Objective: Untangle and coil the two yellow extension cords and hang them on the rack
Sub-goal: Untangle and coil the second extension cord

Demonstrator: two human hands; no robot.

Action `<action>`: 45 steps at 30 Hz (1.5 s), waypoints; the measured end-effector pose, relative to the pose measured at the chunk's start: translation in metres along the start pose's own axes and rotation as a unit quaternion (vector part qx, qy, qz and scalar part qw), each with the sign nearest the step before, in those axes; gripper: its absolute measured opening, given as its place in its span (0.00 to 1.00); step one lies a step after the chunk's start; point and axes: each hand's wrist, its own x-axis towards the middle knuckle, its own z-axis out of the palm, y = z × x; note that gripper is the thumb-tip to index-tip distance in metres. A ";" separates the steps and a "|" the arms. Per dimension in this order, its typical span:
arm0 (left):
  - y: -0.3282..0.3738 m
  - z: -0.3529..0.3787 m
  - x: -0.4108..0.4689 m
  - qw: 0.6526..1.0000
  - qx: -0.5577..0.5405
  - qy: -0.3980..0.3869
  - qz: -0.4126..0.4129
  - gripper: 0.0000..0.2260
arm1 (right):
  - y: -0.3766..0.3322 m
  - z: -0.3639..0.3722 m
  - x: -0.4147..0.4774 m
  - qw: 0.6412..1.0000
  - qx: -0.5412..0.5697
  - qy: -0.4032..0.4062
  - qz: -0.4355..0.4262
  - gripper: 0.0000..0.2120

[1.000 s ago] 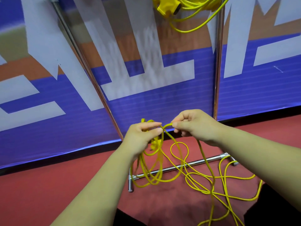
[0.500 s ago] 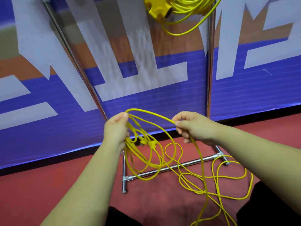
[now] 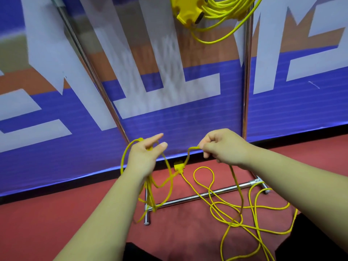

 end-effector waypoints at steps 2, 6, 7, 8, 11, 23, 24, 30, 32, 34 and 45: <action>0.002 0.010 -0.008 0.997 0.006 -0.069 0.018 0.13 | -0.004 0.006 -0.001 1.000 0.016 -0.022 -0.014 0.06; 0.003 0.026 -0.017 0.985 0.000 -0.168 0.037 0.15 | -0.008 0.005 0.000 0.997 0.064 -0.027 -0.032 0.09; 0.004 0.028 -0.018 0.984 -0.001 -0.173 0.040 0.15 | -0.008 0.004 -0.001 0.996 0.076 -0.027 -0.032 0.09; 0.004 0.029 -0.017 0.984 0.001 -0.174 0.045 0.15 | -0.009 0.003 -0.001 0.995 0.089 -0.029 -0.034 0.09; 0.005 0.036 -0.016 0.981 0.024 -0.186 0.059 0.12 | -0.010 0.000 -0.005 0.992 0.111 -0.039 -0.037 0.08; -0.011 -0.012 0.031 0.994 -0.013 0.110 0.013 0.06 | 0.017 -0.023 -0.007 0.992 0.074 -0.102 0.027 0.03; -0.014 -0.020 0.035 0.988 -0.052 0.148 -0.006 0.06 | 0.019 -0.025 -0.008 0.992 0.069 -0.102 0.034 0.03; -0.023 -0.047 0.040 0.981 -0.096 0.159 -0.053 0.08 | 0.018 -0.023 -0.007 0.991 0.122 -0.005 0.053 0.04; -0.029 -0.050 0.043 0.977 -0.133 0.156 -0.064 0.13 | 0.016 -0.022 -0.005 0.985 0.146 0.050 0.074 0.04; -0.034 -0.053 0.046 0.970 -0.165 0.161 -0.082 0.15 | 0.015 -0.022 -0.003 0.975 0.173 0.098 0.100 0.06; -0.013 -0.040 0.027 0.964 -0.253 0.003 -0.076 0.13 | 0.017 -0.014 0.003 0.920 0.292 0.114 0.235 0.06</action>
